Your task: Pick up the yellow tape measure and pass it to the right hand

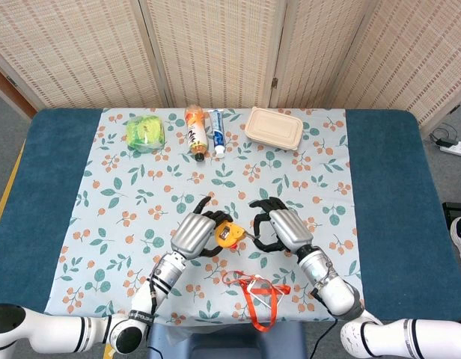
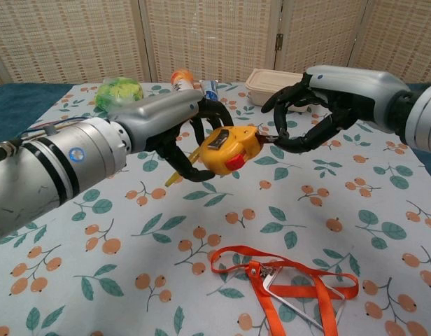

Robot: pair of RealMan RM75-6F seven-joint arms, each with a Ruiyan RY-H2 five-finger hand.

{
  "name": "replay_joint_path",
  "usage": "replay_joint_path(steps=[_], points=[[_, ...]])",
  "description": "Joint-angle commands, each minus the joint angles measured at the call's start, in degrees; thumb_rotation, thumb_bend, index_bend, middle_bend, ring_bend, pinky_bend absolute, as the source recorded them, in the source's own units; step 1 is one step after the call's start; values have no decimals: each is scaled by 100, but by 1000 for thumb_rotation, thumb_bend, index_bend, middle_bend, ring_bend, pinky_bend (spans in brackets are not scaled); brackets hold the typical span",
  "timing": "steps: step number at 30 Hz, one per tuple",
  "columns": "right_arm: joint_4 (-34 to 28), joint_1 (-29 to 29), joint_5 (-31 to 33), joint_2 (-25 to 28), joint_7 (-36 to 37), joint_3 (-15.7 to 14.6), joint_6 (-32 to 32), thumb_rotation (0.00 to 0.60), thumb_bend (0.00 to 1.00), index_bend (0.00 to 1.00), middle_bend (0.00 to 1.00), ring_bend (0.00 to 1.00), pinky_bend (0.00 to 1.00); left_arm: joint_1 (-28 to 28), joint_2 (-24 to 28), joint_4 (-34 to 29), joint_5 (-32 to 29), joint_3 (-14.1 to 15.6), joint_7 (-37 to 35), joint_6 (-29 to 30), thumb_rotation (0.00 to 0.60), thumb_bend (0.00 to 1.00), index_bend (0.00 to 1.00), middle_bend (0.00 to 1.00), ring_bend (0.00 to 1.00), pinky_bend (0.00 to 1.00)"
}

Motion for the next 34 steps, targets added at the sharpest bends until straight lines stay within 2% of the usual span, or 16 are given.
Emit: replay_joint_path(steps=[1, 12, 24, 34], points=[[4, -31, -29, 31, 55, -8, 6, 600, 615, 667, 214, 124, 0, 87, 74, 168, 78, 54, -168, -2, 600, 355, 562, 551, 410, 0], [-246, -395, -473, 651, 573, -110, 77, 600, 615, 668, 222, 135, 0, 424, 289, 1331, 709, 368, -1103, -6, 600, 356, 563, 551, 410, 0], [-570, -1262, -1567, 1952, 1816, -491, 362, 600, 616, 669, 223, 134, 0, 649, 238, 2936, 1306, 566, -2570, -211, 600, 355, 560, 551, 394, 0], [-482, -1849, -2413, 2665, 2958, -762, 730, 600, 616, 669, 223, 134, 0, 685, 254, 3461, 1470, 588, -3126, -472, 600, 356, 560, 551, 389, 0]])
